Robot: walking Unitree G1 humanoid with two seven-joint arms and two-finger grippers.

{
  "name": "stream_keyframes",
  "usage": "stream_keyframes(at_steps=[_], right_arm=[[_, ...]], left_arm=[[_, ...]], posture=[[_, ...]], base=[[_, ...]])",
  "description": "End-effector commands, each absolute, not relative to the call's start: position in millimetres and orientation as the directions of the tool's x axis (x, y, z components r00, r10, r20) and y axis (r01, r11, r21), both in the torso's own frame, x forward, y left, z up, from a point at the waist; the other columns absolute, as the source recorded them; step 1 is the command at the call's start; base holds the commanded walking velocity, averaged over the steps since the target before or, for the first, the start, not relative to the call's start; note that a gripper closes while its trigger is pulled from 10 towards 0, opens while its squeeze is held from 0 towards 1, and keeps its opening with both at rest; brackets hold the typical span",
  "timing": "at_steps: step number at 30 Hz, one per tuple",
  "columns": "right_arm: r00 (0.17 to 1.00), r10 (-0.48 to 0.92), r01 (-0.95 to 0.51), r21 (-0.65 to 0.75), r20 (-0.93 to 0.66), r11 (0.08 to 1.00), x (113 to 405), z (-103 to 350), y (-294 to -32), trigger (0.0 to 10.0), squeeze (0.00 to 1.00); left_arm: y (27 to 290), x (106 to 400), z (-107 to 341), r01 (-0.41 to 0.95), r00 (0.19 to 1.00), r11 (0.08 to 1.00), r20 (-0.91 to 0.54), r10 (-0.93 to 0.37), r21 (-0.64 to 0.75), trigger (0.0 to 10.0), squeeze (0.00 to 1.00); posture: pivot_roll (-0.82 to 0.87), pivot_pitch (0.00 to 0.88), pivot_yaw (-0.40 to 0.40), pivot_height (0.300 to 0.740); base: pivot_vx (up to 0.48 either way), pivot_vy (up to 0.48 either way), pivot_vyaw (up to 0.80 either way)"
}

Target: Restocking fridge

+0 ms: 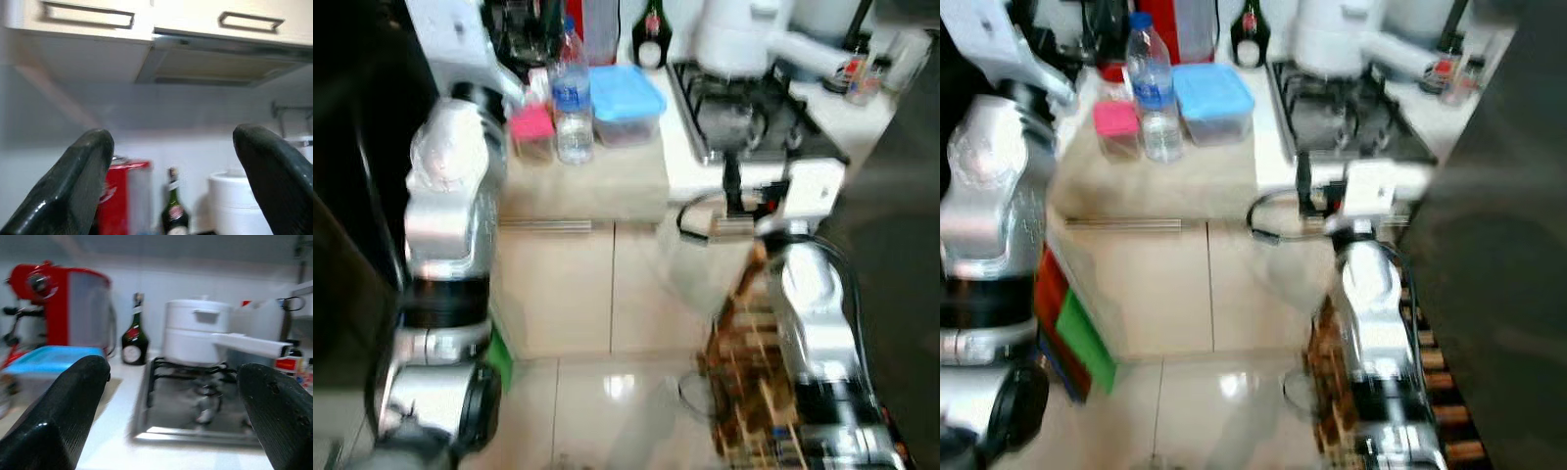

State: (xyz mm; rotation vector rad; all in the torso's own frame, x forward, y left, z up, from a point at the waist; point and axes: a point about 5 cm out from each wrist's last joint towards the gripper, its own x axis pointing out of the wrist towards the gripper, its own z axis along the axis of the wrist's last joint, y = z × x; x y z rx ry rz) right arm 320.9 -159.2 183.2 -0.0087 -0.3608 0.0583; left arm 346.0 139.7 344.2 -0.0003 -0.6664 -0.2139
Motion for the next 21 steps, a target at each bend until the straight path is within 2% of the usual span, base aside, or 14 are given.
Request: stream_keyframes(at_steps=[1,3,6,10,14,18,21], right_arm=[[0.926,0.039,-0.038,-0.009,0.376,0.999,319.3,190.9,-165.2,10.0,0.00],[0.922,0.058,-0.056,-0.017,0.382,0.998,317.7,192.6,-161.8,10.0,0.00],[0.924,0.085,-0.091,-0.001,0.373,0.996,312.4,191.9,-157.1,10.0,0.00],[0.930,0.105,-0.123,0.027,0.353,0.992,304.6,188.4,-156.4,10.0,0.00],[0.941,0.114,-0.133,0.038,0.318,0.990,297.6,181.3,-159.4,10.0,0.00],[0.952,0.102,-0.121,0.046,0.288,0.992,295.5,175.8,-164.7,10.0,0.00],[0.955,0.096,-0.117,0.059,0.281,0.991,295.6,176.2,-165.8,10.0,0.00]], left_arm=[[137.2,354.1,350.4,0.229,0.766,0.973,0.613,-0.193,0.019,10.0,0.00],[141.3,356.8,359.4,0.224,0.759,0.974,0.630,-0.161,-0.021,10.0,0.00],[155.9,366.5,375.3,0.098,0.779,0.995,0.624,-0.054,-0.037,10.0,0.00],[165.9,372.0,392.8,0.054,0.777,0.998,0.629,-0.032,-0.016,10.0,0.00],[166.4,378.0,401.3,0.101,0.796,0.995,0.600,-0.078,-0.003,10.0,0.00],[156.0,385.8,395.8,0.243,0.839,0.967,0.518,-0.169,-0.078,10.0,0.00],[149.1,386.8,391.6,0.286,0.843,0.954,0.497,-0.206,-0.091,10.0,0.00]], posture=[[-0.09,0.000,0.012,0.740],[-0.10,0.000,0.013,0.740],[-0.10,0.000,0.015,0.740],[-0.11,0.000,0.011,0.740],[-0.12,0.002,0.009,0.740],[-0.12,0.007,0.010,0.740],[-0.12,0.008,0.007,0.740]], base=[[0.480,0.000,0.00],[0.480,0.000,0.00],[0.431,0.000,0.00],[0.000,0.000,0.00],[0.000,0.000,0.00],[0.000,0.000,0.00],[0.000,0.000,0.00]])
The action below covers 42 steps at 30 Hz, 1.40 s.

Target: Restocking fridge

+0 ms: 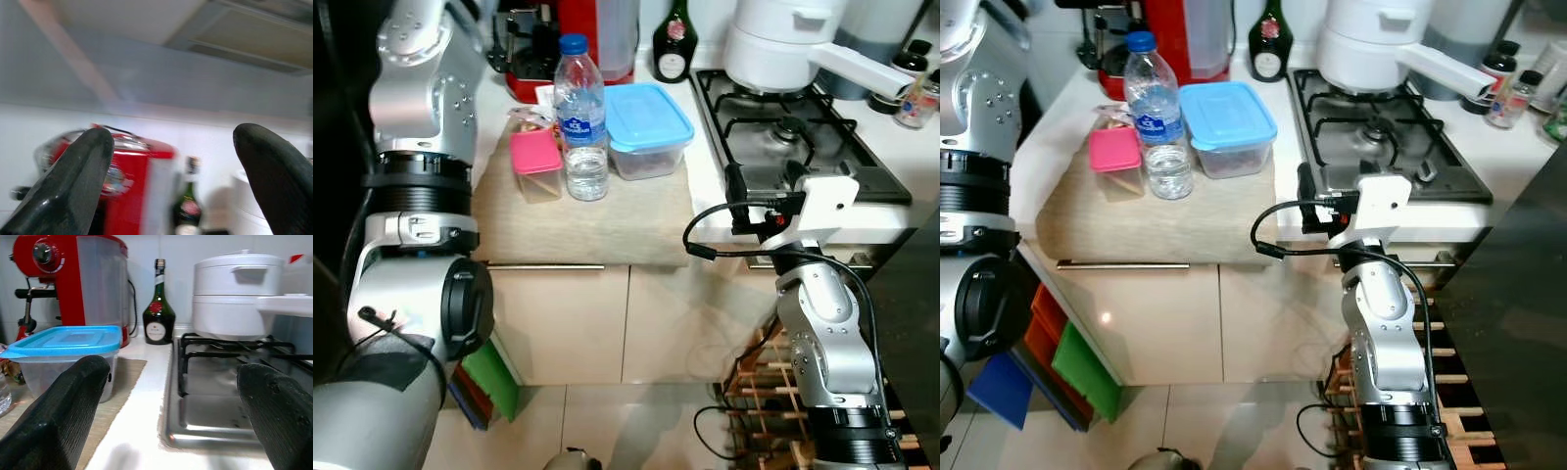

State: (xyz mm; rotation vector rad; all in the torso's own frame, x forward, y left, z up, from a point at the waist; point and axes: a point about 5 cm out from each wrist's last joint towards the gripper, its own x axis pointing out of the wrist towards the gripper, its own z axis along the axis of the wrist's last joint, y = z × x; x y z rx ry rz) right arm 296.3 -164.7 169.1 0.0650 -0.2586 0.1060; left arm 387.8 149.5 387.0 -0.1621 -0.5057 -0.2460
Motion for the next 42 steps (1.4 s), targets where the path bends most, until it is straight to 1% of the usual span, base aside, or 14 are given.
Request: stream_keyframes(at_steps=[1,3,4,6,11,15,17,23,32,36,38,39,40,42], right_arm=[[0.956,0.097,-0.119,0.064,0.276,0.991,295.9,176.9,-166.4,10.0,0.00],[0.956,0.109,-0.130,0.062,0.272,0.990,296.1,177.5,-165.6,10.0,0.00],[0.957,0.116,-0.137,0.063,0.267,0.988,296.7,177.2,-165.0,10.0,0.00],[0.957,0.129,-0.152,0.071,0.259,0.986,298.5,176.4,-163.2,10.0,0.00],[0.961,0.118,-0.144,0.088,0.248,0.986,301.4,175.3,-163.0,10.0,0.00],[0.967,0.094,-0.124,0.114,0.237,0.986,301.8,172.3,-164.5,10.0,0.00],[0.966,0.107,-0.136,0.112,0.234,0.984,301.0,171.0,-162.3,10.0,0.00],[0.968,0.116,-0.143,0.108,0.222,0.984,301.6,168.8,-163.3,10.0,0.00],[0.970,0.119,-0.145,0.116,0.212,0.983,305.2,167.8,-163.0,10.0,0.00],[0.970,0.124,-0.152,0.120,0.210,0.981,306.2,167.8,-161.6,10.0,0.00],[0.969,0.129,-0.157,0.120,0.210,0.980,306.3,167.8,-160.5,10.0,0.00],[0.968,0.134,-0.161,0.119,0.210,0.980,306.6,168.3,-159.6,10.0,0.00],[0.968,0.137,-0.164,0.117,0.211,0.979,307.1,168.7,-159.2,10.0,0.00],[0.968,0.138,-0.165,0.117,0.212,0.979,307.5,169.1,-159.1,10.0,0.00]], left_arm=[[142.1,387.5,387.2,0.317,0.844,0.944,0.481,-0.236,-0.094,10.0,0.00],[136.4,389.8,380.7,0.335,0.851,0.937,0.458,-0.257,-0.097,10.0,0.00],[132.2,393.6,370.9,0.322,0.870,0.945,0.409,-0.275,-0.050,10.0,0.00],[125.3,401.3,348.3,0.313,0.904,0.949,0.311,-0.292,-0.019,10.0,0.00],[119.0,405.9,328.5,0.302,0.931,0.953,0.220,-0.291,-0.017,10.0,0.00],[117.0,406.1,326.8,0.301,0.934,0.953,0.206,-0.292,-0.013,10.0,0.00],[120.3,409.7,319.1,0.260,0.951,0.966,0.176,-0.255,-0.007,10.0,0.00],[123.7,413.0,310.9,0.223,0.965,0.975,0.146,-0.218,-0.019,10.0,0.00],[118.9,415.6,291.7,0.253,0.966,0.966,0.069,-0.249,-0.059,10.0,0.00],[115.8,416.5,283.4,0.270,0.963,0.961,0.031,-0.269,-0.055,10.0,0.00],[116.9,417.1,278.4,0.262,0.965,0.964,0.014,-0.261,-0.036,9.8,0.00],[119.1,417.7,274.5,0.249,0.968,0.968,0.003,-0.249,-0.026,3.1,0.00],[121.6,418.2,272.4,0.235,0.972,0.972,0.000,-0.235,-0.011,0.0,0.00],[123.9,418.6,271.9,0.221,0.975,0.975,0.003,-0.221,0.002,0.0,0.00]], posture=[[-0.12,0.007,-0.001,0.740],[-0.12,0.004,-0.005,0.740],[-0.11,0.000,-0.009,0.740],[-0.11,0.000,-0.009,0.740],[-0.12,0.000,0.002,0.740],[-0.12,0.000,0.005,0.740],[-0.12,0.000,0.008,0.740],[-0.13,0.000,0.004,0.740],[-0.12,0.000,-0.008,0.740],[-0.12,0.000,-0.017,0.740],[-0.12,0.000,-0.019,0.740],[-0.12,0.000,-0.020,0.740],[-0.12,0.000,-0.020,0.740],[-0.12,0.000,-0.020,0.740]], base=[[0.000,0.000,0.00],[0.000,0.000,0.00],[0.000,0.000,0.00],[0.000,0.000,0.00],[0.000,0.000,0.00],[0.000,0.000,0.00],[0.000,0.000,0.00],[0.000,0.000,0.00],[0.000,0.000,0.00],[0.000,0.000,0.00],[0.000,0.000,0.00],[0.000,0.000,0.00],[0.000,0.000,0.00],[0.000,0.000,0.00]])
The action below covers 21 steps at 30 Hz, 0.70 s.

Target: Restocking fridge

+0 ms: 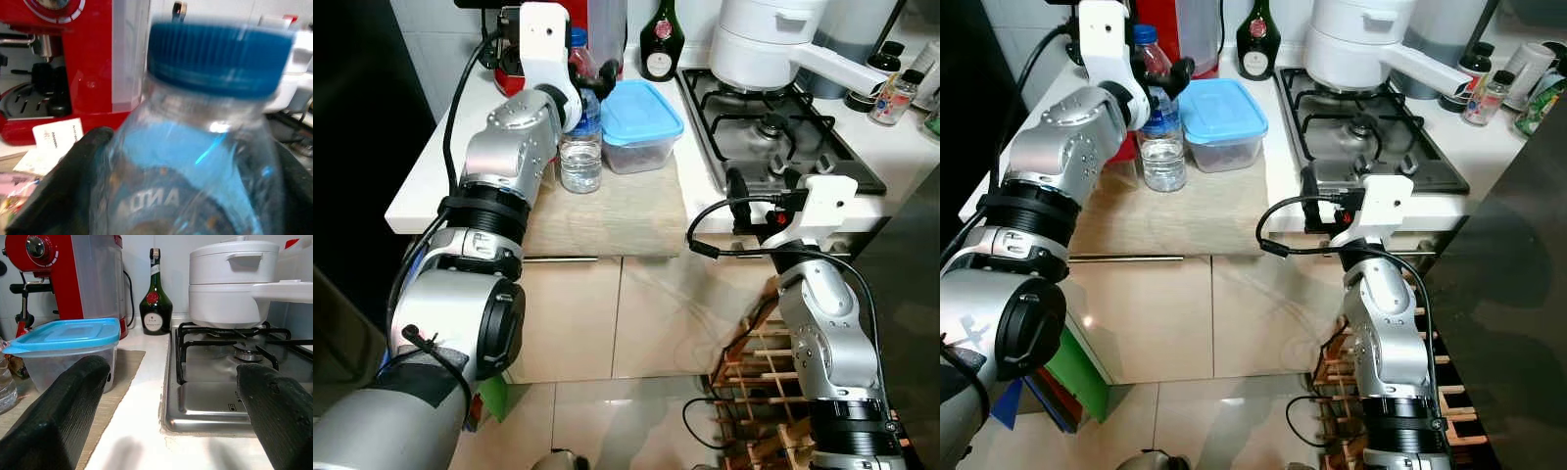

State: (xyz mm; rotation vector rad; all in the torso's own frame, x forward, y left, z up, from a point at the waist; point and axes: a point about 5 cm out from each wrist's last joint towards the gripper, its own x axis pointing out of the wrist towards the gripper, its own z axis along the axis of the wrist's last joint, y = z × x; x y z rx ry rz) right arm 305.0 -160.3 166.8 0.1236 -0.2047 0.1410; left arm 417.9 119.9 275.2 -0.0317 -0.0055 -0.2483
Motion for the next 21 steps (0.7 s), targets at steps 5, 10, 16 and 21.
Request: stream_keyframes(at_steps=[5,10,16,21], right_arm=[[0.966,0.137,-0.165,0.117,0.218,0.979,308.9,171.5,-158.5,10.0,0.00],[0.966,0.141,-0.170,0.120,0.216,0.978,309.0,171.1,-154.6,10.0,0.00],[0.967,0.140,-0.171,0.131,0.213,0.977,308.0,169.7,-151.0,10.0,0.00],[0.967,0.142,-0.172,0.133,0.213,0.976,308.1,169.3,-149.3,10.0,0.00]], left_arm=[[128.7,419.4,275.6,0.196,0.980,0.980,0.021,-0.197,0.018,0.0,0.00],[130.1,419.9,277.7,0.211,0.977,0.977,0.028,-0.212,0.017,0.0,0.00],[131.2,420.7,277.9,0.209,0.977,0.978,0.032,-0.210,0.018,0.0,0.00],[130.6,421.0,275.4,0.217,0.976,0.976,0.027,-0.217,0.023,0.0,0.00]], posture=[[-0.12,0.007,-0.019,0.740],[-0.12,0.025,-0.005,0.740],[-0.12,0.036,0.005,0.740],[-0.13,0.039,0.015,0.740]], base=[[0.000,0.000,0.00],[0.000,0.000,0.00],[0.000,0.000,0.00],[0.000,0.000,0.00]])
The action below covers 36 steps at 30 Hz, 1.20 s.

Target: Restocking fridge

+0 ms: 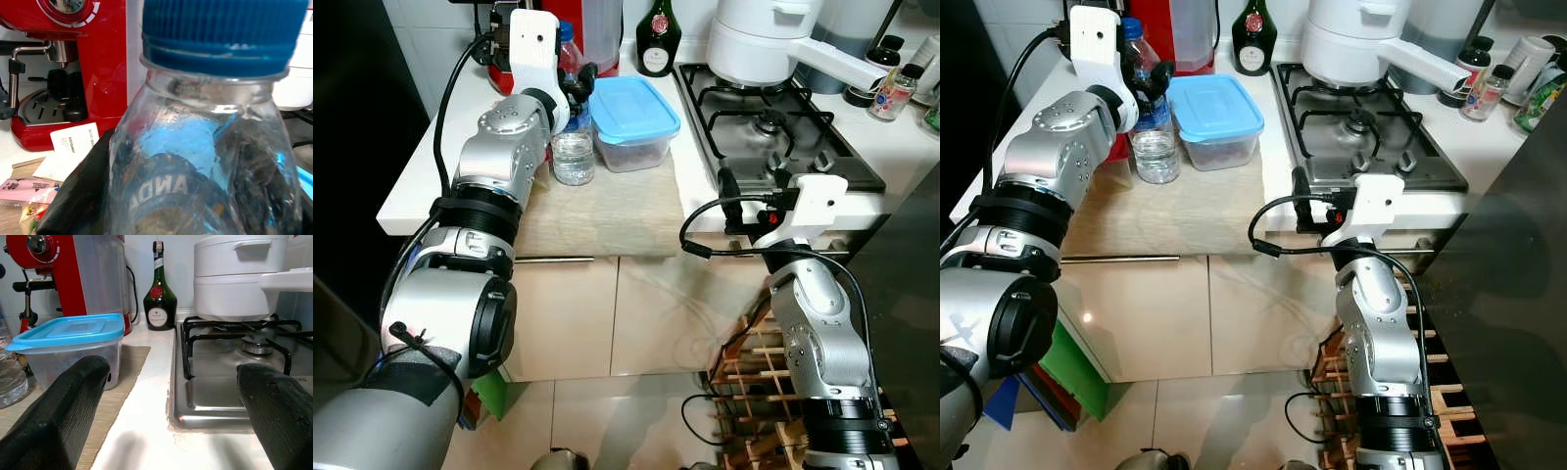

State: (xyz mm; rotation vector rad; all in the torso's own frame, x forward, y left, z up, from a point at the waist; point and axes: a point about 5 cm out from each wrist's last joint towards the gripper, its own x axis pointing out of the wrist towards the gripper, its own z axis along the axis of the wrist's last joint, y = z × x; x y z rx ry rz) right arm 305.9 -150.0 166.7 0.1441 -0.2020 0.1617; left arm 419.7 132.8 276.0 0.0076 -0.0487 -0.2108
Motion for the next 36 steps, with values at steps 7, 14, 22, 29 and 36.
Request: stream_keyframes(at_steps=[7,14,22,29,36], right_arm=[[0.970,0.127,-0.159,0.145,0.209,0.977,309.4,167.7,-150.3,10.0,0.00],[0.973,0.123,-0.152,0.141,0.197,0.978,311.6,163.8,-148.3,10.0,0.00],[0.970,0.121,-0.151,0.130,0.210,0.980,315.1,166.2,-147.7,10.0,0.00],[0.958,0.109,-0.144,0.119,0.264,0.982,323.8,175.7,-145.6,10.0,0.00],[0.956,0.106,-0.144,0.120,0.275,0.982,325.8,177.0,-145.4,10.0,0.00]], left_arm=[[129.6,420.6,272.4,0.245,0.968,0.969,0.058,-0.245,-0.005,0.0,0.00],[125.2,405.8,307.2,0.257,0.904,0.961,0.325,-0.277,0.102,4.0,0.00],[121.5,380.4,332.6,0.266,0.803,0.955,0.517,-0.296,0.133,10.0,0.00],[103.0,331.9,336.0,0.318,0.657,0.929,0.663,-0.360,0.189,10.0,0.00],[102.1,330.7,324.4,0.293,0.697,0.940,0.635,-0.334,0.174,10.0,0.00]], posture=[[-0.13,0.030,0.032,0.740],[-0.13,0.011,0.033,0.740],[-0.10,0.000,0.031,0.740],[-0.08,0.000,0.036,0.740],[-0.07,0.000,0.035,0.740]], base=[[0.000,0.000,0.00],[0.000,0.000,0.00],[0.000,0.000,0.00],[0.000,0.000,0.00],[-0.185,0.000,0.00]])
